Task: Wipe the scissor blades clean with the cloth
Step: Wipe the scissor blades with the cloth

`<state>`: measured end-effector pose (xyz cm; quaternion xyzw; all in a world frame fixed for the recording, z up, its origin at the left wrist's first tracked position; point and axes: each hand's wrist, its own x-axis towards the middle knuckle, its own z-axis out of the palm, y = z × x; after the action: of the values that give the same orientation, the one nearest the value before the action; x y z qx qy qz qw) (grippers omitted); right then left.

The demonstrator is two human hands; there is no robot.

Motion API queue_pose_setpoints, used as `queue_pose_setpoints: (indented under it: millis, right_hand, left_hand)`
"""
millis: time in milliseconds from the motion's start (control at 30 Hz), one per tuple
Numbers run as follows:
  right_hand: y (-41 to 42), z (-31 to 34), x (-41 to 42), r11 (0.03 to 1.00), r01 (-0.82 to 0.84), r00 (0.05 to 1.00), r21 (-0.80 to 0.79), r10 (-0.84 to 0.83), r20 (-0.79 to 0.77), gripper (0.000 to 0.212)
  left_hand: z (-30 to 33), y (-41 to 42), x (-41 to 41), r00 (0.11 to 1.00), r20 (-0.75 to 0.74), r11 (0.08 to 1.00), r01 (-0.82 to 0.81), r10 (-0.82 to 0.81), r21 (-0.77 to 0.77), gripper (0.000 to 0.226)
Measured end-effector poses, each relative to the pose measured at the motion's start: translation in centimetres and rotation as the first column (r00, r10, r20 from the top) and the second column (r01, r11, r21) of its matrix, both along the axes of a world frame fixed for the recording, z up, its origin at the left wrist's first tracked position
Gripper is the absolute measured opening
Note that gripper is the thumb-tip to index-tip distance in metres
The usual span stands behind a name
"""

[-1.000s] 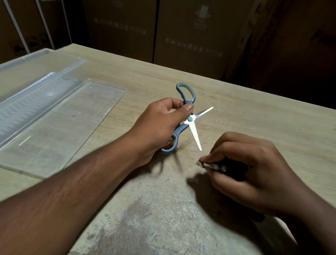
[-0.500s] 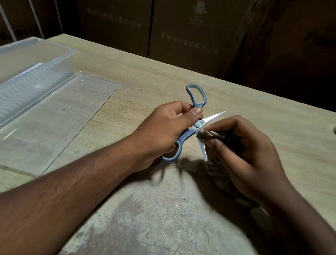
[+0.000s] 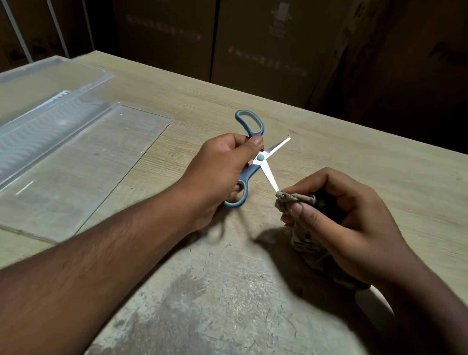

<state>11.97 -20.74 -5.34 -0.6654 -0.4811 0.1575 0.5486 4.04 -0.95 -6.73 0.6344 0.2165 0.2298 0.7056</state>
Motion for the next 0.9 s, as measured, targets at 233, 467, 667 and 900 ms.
queue_pose_setpoints:
  millis: [233, 467, 667, 900]
  right_hand:
    - [0.3, -0.3, 0.6, 0.978, 0.197, 0.925, 0.067, -0.208, 0.317, 0.013]
    - [1.6, -1.0, -0.3, 0.960, 0.264, 0.752, 0.090, -0.263, 0.605, 0.019]
    - [2.1, -1.7, -0.8, 0.909, 0.402, 0.692, 0.109, -0.380, 0.614, 0.012]
    - [1.9, -1.8, -1.0, 0.950, 0.298, 0.670, 0.096, -0.280, 0.688, 0.017]
  left_hand:
    - [-0.4, -0.6, 0.0, 0.998, -0.053, 0.977, 0.027, -0.016, 0.213, 0.022]
    - [-0.7, -2.4, -0.2, 0.996, -0.035, 0.955, 0.083, -0.076, 0.284, 0.020]
    - [-0.9, -2.3, -0.1, 0.999, -0.031, 0.945, 0.021, -0.012, 0.325, 0.018]
    - [-0.7, -2.5, -0.7, 0.999, -0.028, 0.934, 0.047, -0.040, 0.354, 0.021]
